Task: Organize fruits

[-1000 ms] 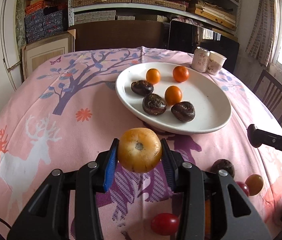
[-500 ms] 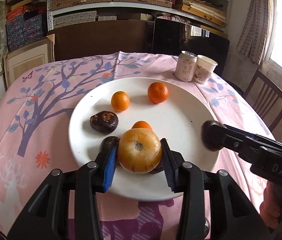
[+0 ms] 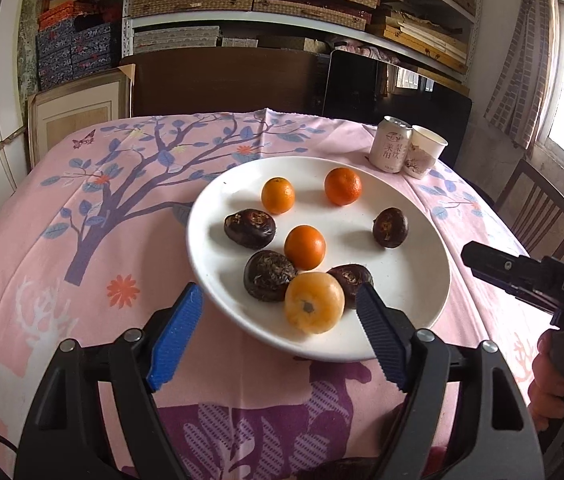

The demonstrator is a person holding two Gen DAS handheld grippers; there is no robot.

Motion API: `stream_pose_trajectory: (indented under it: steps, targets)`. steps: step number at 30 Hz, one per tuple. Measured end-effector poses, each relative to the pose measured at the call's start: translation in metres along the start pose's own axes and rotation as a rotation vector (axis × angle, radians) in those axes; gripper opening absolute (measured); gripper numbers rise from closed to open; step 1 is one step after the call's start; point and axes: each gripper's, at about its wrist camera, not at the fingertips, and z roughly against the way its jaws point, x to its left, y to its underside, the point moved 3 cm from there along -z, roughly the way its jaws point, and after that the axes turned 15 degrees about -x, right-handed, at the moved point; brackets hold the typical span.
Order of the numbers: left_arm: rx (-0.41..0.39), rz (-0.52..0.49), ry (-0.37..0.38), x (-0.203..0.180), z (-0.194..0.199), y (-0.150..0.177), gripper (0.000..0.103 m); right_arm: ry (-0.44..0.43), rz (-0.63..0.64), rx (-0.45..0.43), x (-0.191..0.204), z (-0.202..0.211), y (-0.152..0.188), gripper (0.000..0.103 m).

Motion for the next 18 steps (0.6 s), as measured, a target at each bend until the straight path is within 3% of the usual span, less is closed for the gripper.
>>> stream_pose_trajectory:
  steps: [2,7,18]
  targets:
    - [-0.003,-0.005,-0.015,0.005,0.009,0.006,0.086,-0.007,-0.009,0.001,-0.002,0.003,0.001,0.066]
    - [0.007,0.029,-0.005,0.017,0.026,0.020,0.087,-0.019,-0.034,0.016,-0.006,0.010,0.007,0.066]
    - [0.082,0.009,0.164,0.000,0.048,0.045,0.091,-0.026,-0.067,0.021,-0.014,0.024,0.011,0.068]
